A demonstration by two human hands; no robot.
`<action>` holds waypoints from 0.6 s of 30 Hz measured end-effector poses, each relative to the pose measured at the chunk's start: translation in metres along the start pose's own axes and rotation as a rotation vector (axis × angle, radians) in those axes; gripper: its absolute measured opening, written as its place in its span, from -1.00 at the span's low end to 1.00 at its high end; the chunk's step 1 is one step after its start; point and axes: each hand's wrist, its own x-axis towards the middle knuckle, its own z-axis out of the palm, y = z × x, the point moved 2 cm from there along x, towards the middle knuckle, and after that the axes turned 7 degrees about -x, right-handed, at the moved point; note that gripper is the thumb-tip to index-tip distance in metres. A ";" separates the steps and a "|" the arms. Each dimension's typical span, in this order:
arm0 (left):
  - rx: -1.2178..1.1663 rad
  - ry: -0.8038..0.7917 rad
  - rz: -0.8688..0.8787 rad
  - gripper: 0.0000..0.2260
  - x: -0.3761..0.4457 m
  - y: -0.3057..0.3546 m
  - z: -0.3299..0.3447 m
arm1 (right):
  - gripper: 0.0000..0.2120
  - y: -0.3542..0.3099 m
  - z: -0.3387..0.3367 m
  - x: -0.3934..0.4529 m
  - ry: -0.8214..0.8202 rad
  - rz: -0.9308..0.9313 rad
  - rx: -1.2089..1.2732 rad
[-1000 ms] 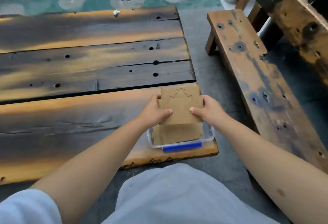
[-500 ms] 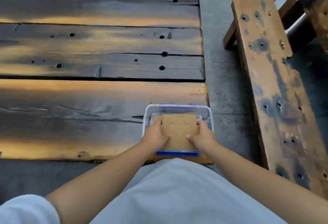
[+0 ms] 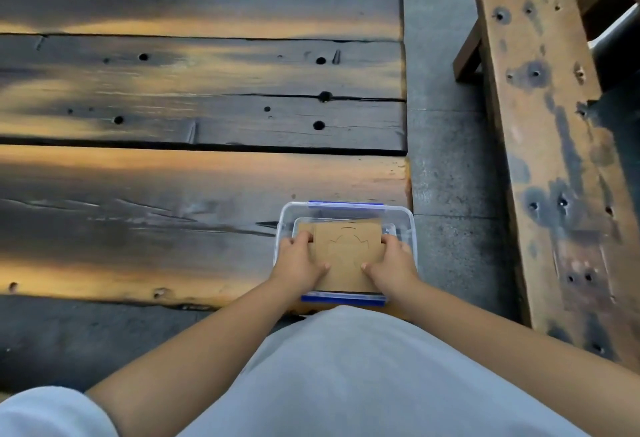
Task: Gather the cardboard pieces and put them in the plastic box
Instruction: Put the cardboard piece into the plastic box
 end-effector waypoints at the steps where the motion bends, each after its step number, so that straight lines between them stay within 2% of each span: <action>1: -0.023 -0.007 0.001 -0.42 -0.001 0.000 0.000 | -0.37 -0.001 0.000 0.001 -0.005 0.005 0.019; 3: -0.098 -0.027 0.011 -0.35 -0.002 -0.001 -0.001 | -0.35 0.000 0.001 0.003 -0.025 0.028 0.068; 6: -0.288 -0.035 -0.016 -0.33 -0.003 -0.001 -0.002 | -0.18 0.006 0.002 0.008 -0.095 0.104 0.217; 9: -0.324 -0.073 -0.080 -0.19 -0.004 0.000 -0.002 | -0.10 0.012 0.002 0.014 -0.184 0.175 0.364; 12: -0.314 -0.118 -0.099 -0.15 -0.003 0.003 -0.002 | -0.17 0.016 0.004 0.020 -0.223 0.206 0.454; 18: -0.458 -0.220 -0.071 -0.36 -0.001 0.001 -0.007 | -0.44 0.018 0.006 0.020 -0.269 0.177 0.385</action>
